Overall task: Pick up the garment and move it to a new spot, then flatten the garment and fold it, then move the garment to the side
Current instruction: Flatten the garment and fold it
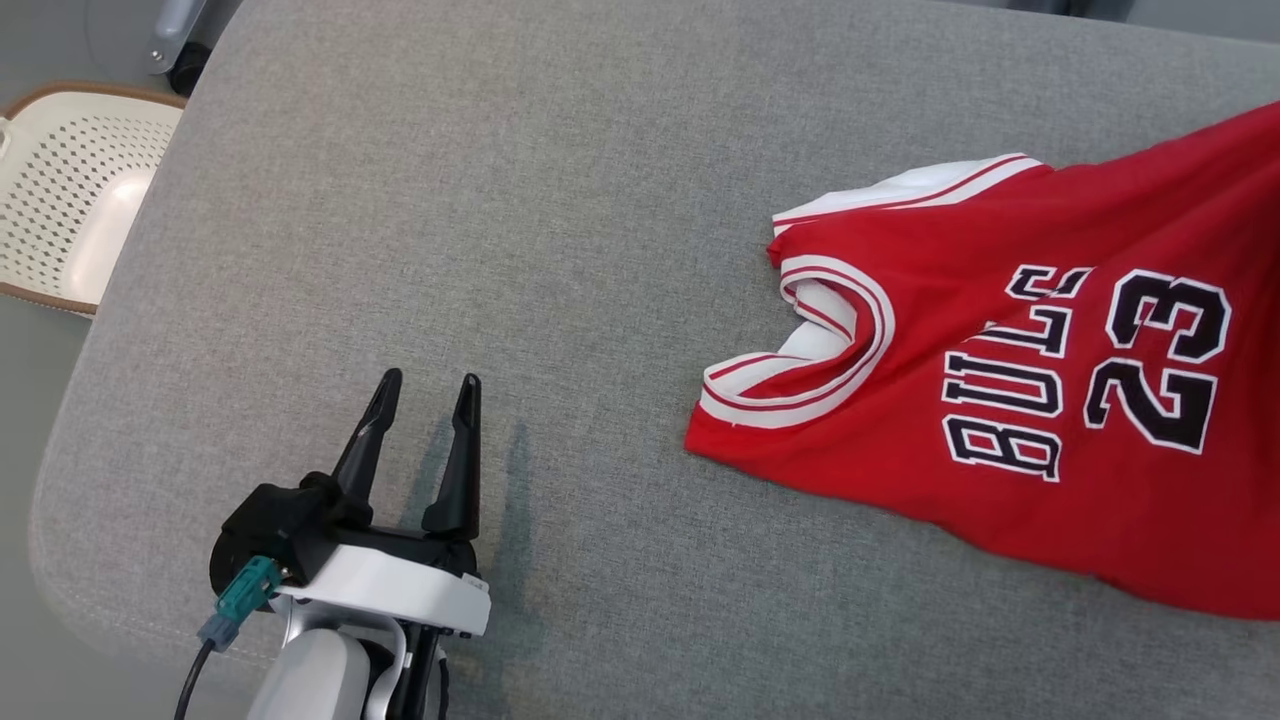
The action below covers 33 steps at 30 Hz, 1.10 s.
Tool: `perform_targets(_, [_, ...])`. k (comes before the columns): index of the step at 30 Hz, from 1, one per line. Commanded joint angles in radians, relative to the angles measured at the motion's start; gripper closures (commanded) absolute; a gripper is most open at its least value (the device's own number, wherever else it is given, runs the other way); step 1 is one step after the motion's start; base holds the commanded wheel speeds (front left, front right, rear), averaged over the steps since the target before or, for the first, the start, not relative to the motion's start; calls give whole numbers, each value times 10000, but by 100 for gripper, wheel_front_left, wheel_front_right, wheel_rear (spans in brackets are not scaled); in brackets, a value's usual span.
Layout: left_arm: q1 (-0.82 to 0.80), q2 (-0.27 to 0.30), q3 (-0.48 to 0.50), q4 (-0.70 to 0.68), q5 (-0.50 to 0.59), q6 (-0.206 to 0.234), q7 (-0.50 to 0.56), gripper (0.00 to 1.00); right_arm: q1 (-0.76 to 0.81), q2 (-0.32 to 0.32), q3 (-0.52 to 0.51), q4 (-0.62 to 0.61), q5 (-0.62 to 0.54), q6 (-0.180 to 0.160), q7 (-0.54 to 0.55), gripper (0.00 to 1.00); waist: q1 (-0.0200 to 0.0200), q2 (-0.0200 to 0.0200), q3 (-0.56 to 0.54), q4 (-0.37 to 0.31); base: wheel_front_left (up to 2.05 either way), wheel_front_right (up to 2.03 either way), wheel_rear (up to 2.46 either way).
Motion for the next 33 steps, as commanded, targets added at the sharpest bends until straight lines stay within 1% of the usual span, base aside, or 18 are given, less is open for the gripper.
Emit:
perform_targets(1, [-232,32,-31,-12,-34,63,-13,0,-190,-217,-207,98,-205,-2,-241,100,0,0,64,55,0,0,0])
perform_targets(3, [-253,35,-65,19,-38,82,-13,0,-225,-190,-486,181,-448,-2,-487,100,0,0,62,77,0,0,0])
perform_targets(4, [-272,35,-73,43,-38,82,-13,0,-208,-138,-626,215,-535,-2,-566,60,0,0,26,72,0,0,0])
perform_targets(5, [-266,37,-69,62,-30,99,-13,0,-146,-83,-758,243,-626,-2,-601,0,0,0,-29,49,0,0,0])
perform_targets(11, [-73,35,-5,149,41,38,-15,0,208,291,-1184,326,-961,-2,-845,0,0,0,-501,-248,0,0,0])
perform_targets(16, [131,41,215,267,231,-25,-13,0,646,1021,-1133,322,-1015,-1,-1534,0,0,0,-1191,-794,0,0,0])
perform_targets(21, [427,128,514,358,281,-55,-13,0,1395,1874,-665,-203,-617,-1,-2047,0,0,0,-1911,-1427,0,0,0])
perform_targets(25, [669,244,757,326,298,-2,-13,0,2399,2224,-99,-1308,-41,-2,-2183,0,0,0,-2341,-1853,0,0,0])
perform_targets(27, [821,285,884,287,281,53,-13,0,3037,2362,176,-2175,321,-1,-2195,0,0,0,-2512,-2070,0,0,0])
perform_targets(33, [1187,415,1155,172,173,141,-13,0,5510,2228,536,-5161,1261,-1,-2183,0,0,0,-2925,-2585,0,0,0])
